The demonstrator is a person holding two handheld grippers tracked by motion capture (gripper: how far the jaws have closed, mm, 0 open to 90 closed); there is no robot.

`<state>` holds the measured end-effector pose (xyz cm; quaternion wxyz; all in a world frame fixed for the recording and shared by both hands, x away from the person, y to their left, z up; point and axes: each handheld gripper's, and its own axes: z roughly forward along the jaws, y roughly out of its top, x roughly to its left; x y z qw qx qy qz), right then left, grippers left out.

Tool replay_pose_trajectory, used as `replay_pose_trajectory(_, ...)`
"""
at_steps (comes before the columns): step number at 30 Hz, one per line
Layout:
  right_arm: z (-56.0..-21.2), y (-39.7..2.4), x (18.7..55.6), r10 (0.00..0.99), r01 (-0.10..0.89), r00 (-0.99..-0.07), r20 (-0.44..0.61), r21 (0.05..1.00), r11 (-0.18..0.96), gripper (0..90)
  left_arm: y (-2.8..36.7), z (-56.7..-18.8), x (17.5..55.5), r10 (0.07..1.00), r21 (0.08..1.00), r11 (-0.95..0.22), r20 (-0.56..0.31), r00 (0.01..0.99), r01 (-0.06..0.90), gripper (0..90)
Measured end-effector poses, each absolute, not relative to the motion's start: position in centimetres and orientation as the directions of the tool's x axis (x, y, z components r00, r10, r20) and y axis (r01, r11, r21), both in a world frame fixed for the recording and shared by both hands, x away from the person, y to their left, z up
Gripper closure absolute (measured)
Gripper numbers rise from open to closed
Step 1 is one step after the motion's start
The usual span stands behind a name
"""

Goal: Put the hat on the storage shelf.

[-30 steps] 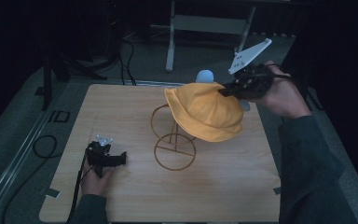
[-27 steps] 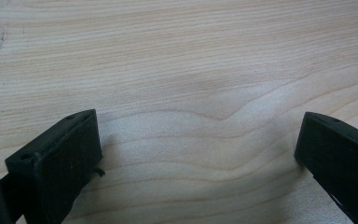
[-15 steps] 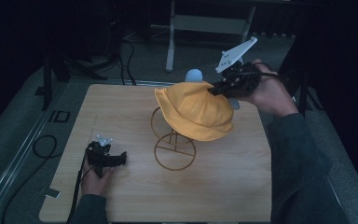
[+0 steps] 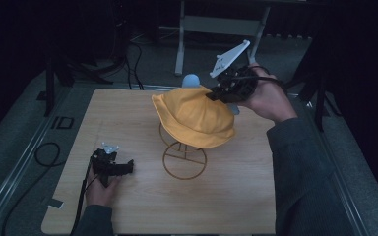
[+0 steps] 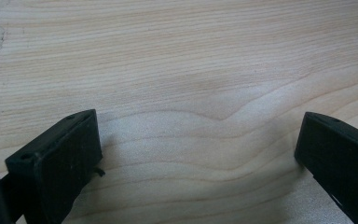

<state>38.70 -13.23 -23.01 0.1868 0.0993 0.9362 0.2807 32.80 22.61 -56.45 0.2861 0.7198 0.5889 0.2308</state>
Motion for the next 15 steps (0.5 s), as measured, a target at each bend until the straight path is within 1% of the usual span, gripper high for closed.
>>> replay_pose_trajectory(7,-24.1,-11.3,38.9,0.269,0.075,-0.916,-0.296,0.534,0.842,84.3,22.6,-56.5,32.8,0.98,0.684,-0.141,-0.006,0.199,0.716,0.3)
replay_pose_trajectory(15,-24.5,-8.8,38.7,0.238,0.059,-0.925,-0.295,0.509,0.859,83.5,22.6,-56.5,32.8,0.98,0.684,-0.141,-0.006,0.199,0.716,0.4)
